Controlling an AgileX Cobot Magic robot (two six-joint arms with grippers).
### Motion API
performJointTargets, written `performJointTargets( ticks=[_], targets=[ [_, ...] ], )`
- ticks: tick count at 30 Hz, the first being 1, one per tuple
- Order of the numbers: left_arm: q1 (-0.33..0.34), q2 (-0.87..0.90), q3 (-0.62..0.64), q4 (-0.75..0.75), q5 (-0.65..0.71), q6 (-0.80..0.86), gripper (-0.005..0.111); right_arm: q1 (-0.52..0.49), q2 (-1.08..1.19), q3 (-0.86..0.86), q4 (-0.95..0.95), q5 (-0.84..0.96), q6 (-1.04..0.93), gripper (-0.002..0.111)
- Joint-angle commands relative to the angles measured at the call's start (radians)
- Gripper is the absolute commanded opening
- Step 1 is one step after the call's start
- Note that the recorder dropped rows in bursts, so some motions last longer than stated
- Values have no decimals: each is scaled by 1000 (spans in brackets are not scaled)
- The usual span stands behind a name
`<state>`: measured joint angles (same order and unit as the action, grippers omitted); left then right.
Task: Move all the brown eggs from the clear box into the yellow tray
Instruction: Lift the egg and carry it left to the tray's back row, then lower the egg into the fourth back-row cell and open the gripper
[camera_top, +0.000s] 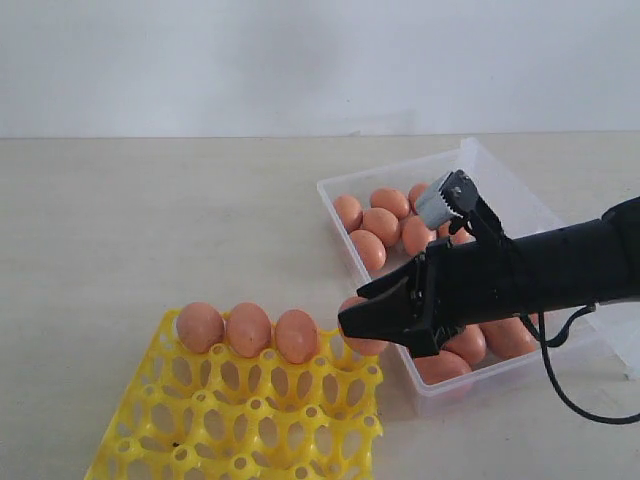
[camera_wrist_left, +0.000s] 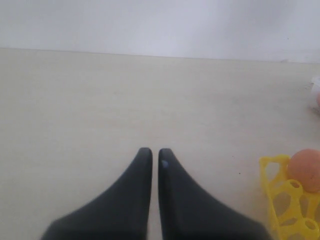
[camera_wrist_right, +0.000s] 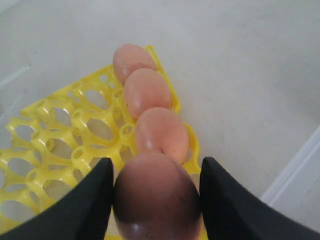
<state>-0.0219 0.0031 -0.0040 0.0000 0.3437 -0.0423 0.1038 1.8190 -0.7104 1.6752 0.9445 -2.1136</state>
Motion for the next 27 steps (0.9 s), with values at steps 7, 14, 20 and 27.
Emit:
performJointTargets(
  ticks=[7, 14, 20, 27],
  targets=[
    [-1, -3, 4, 0, -6, 4, 4, 1, 35, -10, 35, 21, -11, 0],
    [-1, -3, 4, 0, -6, 4, 4, 42, 39, -43, 69, -8, -11, 0],
    [-1, -3, 4, 0, -6, 4, 4, 46, 70, -49, 67, -50, -11, 0],
    [-1, -3, 4, 0, -6, 4, 4, 46, 133, -49, 69, -16, -11, 0]
  ],
)
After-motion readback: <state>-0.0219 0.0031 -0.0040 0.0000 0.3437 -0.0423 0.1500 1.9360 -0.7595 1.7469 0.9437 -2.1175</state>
